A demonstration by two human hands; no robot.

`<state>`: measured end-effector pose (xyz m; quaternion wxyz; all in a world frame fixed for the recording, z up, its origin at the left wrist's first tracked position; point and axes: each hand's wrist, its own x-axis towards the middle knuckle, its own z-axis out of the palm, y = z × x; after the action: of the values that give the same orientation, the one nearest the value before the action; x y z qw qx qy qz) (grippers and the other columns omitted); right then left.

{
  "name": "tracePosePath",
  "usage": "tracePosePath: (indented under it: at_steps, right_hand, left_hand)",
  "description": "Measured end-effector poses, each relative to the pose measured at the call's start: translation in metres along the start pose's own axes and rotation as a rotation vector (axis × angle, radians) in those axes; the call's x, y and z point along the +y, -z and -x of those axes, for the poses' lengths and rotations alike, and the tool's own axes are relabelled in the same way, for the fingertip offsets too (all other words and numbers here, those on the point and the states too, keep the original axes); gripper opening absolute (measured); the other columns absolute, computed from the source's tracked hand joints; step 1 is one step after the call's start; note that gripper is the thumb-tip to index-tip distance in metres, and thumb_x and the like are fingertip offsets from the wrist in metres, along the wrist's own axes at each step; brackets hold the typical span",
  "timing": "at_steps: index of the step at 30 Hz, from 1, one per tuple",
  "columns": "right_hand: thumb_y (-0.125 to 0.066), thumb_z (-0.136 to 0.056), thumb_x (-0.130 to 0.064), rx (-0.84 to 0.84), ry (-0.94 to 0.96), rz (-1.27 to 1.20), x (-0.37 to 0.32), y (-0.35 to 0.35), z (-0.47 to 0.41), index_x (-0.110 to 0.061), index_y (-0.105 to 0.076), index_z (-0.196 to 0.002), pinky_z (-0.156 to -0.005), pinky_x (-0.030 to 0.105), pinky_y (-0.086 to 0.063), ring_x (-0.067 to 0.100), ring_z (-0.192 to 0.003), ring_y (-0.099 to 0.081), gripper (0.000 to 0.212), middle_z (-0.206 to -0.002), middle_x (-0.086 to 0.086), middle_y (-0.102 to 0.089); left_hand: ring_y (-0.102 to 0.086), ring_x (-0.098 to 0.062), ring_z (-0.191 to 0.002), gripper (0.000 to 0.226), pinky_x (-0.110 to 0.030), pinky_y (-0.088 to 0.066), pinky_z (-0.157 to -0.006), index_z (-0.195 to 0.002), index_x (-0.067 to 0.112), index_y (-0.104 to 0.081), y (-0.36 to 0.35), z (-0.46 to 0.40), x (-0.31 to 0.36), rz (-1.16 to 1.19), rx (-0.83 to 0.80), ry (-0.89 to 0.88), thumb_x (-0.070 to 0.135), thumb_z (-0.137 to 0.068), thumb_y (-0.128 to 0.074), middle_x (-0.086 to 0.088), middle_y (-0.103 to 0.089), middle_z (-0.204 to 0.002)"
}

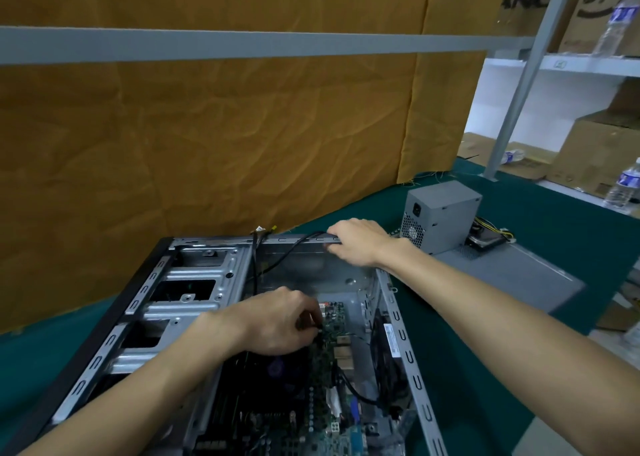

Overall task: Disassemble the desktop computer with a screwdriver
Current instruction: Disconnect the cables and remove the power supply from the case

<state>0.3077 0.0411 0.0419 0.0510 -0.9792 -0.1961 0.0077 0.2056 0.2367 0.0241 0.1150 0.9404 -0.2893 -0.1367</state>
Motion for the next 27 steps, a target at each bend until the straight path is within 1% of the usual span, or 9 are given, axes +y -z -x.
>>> tracePosePath:
  at_steps: [3, 5, 8, 11, 14, 17, 21, 24, 27]
  right_hand:
    - [-0.053, -0.103, -0.037, -0.018, -0.042, -0.044, -0.001, 0.001, 0.000, -0.021, -0.065, -0.099, -0.074, 0.036, -0.043, 0.029, -0.092, -0.062, 0.020, -0.096, 0.004, -0.066]
    - [-0.052, -0.103, -0.035, -0.016, -0.080, 0.025, -0.006, -0.003, 0.003, -0.017, -0.062, -0.120, -0.084, 0.040, -0.045, 0.033, -0.108, -0.060, 0.026, -0.115, 0.010, -0.065]
    - [-0.056, -0.102, -0.030, 0.121, -0.017, 0.173, -0.019, -0.010, 0.024, -0.004, -0.031, -0.152, -0.110, 0.046, -0.036, 0.038, -0.132, -0.042, 0.062, -0.145, 0.021, -0.041]
    - [-0.053, -0.100, -0.026, 0.254, 0.202, 0.084, -0.040, -0.009, 0.058, -0.012, -0.057, -0.133, -0.096, 0.044, -0.049, 0.030, -0.111, -0.058, 0.036, -0.125, 0.013, -0.060]
    - [-0.056, -0.097, -0.034, -0.111, 0.178, -0.016, -0.058, -0.007, 0.078, -0.017, -0.070, -0.100, -0.068, 0.039, -0.057, 0.028, -0.079, -0.066, 0.022, -0.096, 0.009, -0.069]
    - [-0.062, -0.095, -0.031, -0.407, 0.087, 0.104, -0.065, -0.012, 0.068, -0.008, -0.059, -0.078, -0.050, 0.029, -0.041, 0.025, -0.061, -0.057, 0.029, -0.082, 0.009, -0.061]
    - [-0.064, -0.094, -0.026, -0.509, 0.012, 0.035, -0.072, -0.024, 0.049, -0.010, -0.048, -0.065, -0.052, 0.028, -0.036, 0.025, -0.056, -0.048, 0.037, -0.067, 0.006, -0.053]
    - [-0.059, -0.092, -0.019, -0.630, -0.011, 0.028, -0.074, -0.030, 0.044, -0.012, -0.047, -0.065, -0.052, 0.029, -0.033, 0.024, -0.057, -0.044, 0.030, -0.066, 0.007, -0.049]
    - [-0.049, -0.089, -0.013, -0.629, -0.011, 0.065, -0.074, -0.034, 0.044, -0.012, -0.049, -0.070, -0.049, 0.029, -0.031, 0.027, -0.060, -0.048, 0.019, -0.072, 0.006, -0.050]
  left_hand:
    - [-0.068, -0.012, -0.095, 0.027, -0.025, -0.053, -0.079, -0.116, 0.030, -0.069, -0.001, 0.010, 0.002, 0.000, -0.065, 0.001, 0.043, -0.093, -0.062, 0.007, -0.074, -0.106]
    - [-0.068, -0.012, -0.095, 0.034, -0.021, -0.049, -0.077, -0.119, 0.029, -0.068, 0.001, 0.015, 0.003, -0.009, -0.098, 0.021, 0.049, -0.092, -0.062, 0.008, -0.074, -0.107]
    - [-0.066, -0.015, -0.104, 0.052, -0.032, -0.054, -0.089, -0.126, 0.030, -0.063, 0.004, 0.020, 0.005, -0.047, -0.166, 0.065, 0.065, -0.087, -0.058, 0.005, -0.070, -0.118]
    - [-0.059, -0.017, -0.122, 0.080, -0.037, -0.049, -0.102, -0.141, 0.035, -0.052, 0.003, 0.020, 0.006, -0.091, -0.266, 0.116, 0.081, -0.076, -0.057, 0.006, -0.060, -0.138]
    - [-0.054, -0.014, -0.127, 0.097, -0.036, -0.045, -0.107, -0.147, 0.039, -0.041, 0.001, 0.019, 0.009, -0.069, -0.357, 0.120, 0.085, -0.065, -0.065, 0.011, -0.054, -0.144]
    - [-0.053, -0.011, -0.130, 0.099, -0.035, -0.042, -0.112, -0.146, 0.039, -0.040, 0.001, 0.018, 0.009, -0.052, -0.375, 0.083, 0.076, -0.062, -0.077, 0.014, -0.054, -0.145]
    - [-0.052, -0.012, -0.131, 0.104, -0.036, -0.042, -0.112, -0.147, 0.036, -0.040, 0.000, 0.018, 0.007, -0.075, -0.406, 0.084, 0.069, -0.059, -0.084, 0.014, -0.053, -0.146]
    - [-0.062, -0.014, -0.117, 0.086, -0.037, -0.049, -0.104, -0.136, 0.033, -0.051, -0.003, 0.019, 0.006, -0.070, -0.408, 0.074, 0.067, -0.063, -0.083, 0.010, -0.064, -0.131]
    - [-0.066, -0.017, -0.104, 0.080, -0.036, -0.054, -0.094, -0.125, 0.032, -0.055, -0.007, 0.020, 0.006, -0.156, -0.345, 0.076, 0.073, -0.061, -0.078, 0.007, -0.069, -0.116]
